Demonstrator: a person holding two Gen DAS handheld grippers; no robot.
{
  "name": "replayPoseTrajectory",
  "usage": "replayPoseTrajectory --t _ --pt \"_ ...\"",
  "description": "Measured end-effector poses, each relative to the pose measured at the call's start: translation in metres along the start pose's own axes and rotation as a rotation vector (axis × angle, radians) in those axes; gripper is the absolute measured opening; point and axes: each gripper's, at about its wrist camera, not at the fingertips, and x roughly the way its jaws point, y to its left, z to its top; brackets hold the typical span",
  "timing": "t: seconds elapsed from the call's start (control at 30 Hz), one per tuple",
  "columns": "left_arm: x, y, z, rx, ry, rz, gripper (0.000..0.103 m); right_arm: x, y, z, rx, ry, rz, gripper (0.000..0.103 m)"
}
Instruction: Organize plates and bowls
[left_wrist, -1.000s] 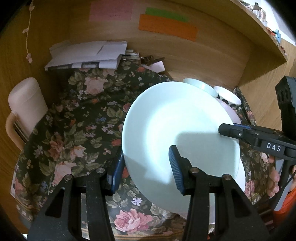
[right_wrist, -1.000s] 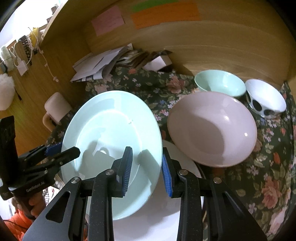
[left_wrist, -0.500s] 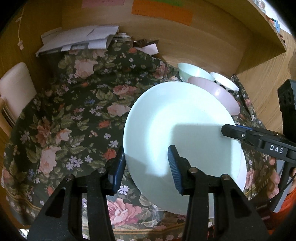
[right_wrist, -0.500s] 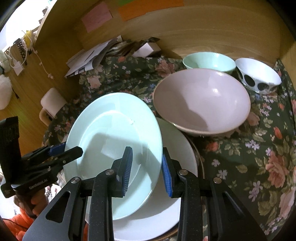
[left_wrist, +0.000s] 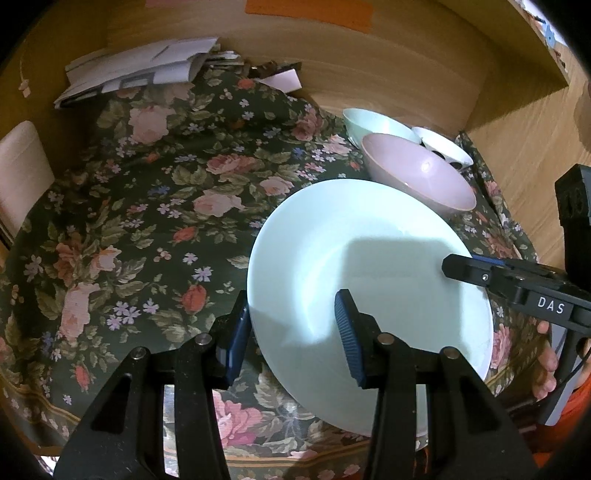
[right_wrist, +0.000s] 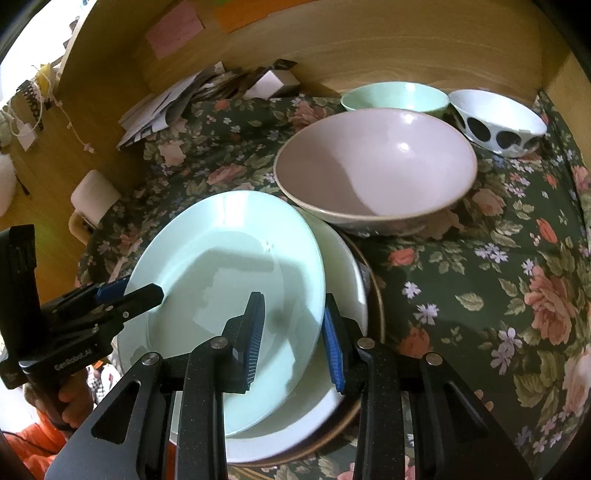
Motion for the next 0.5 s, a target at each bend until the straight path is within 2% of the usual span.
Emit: replayPoseTrajectory --t 0.43,0.5 --pt "0.009 -0.009 -0.002 0.034 0.015 0.007 0.045 -0.01 -0.005 -0.01 -0.013 -0.025 0.006 0.028" --pt "0.009 -0.009 -0.003 0.037 0.017 0.004 0.044 -0.011 -0.006 -0.011 -0.016 -0.027 -0.001 0.025"
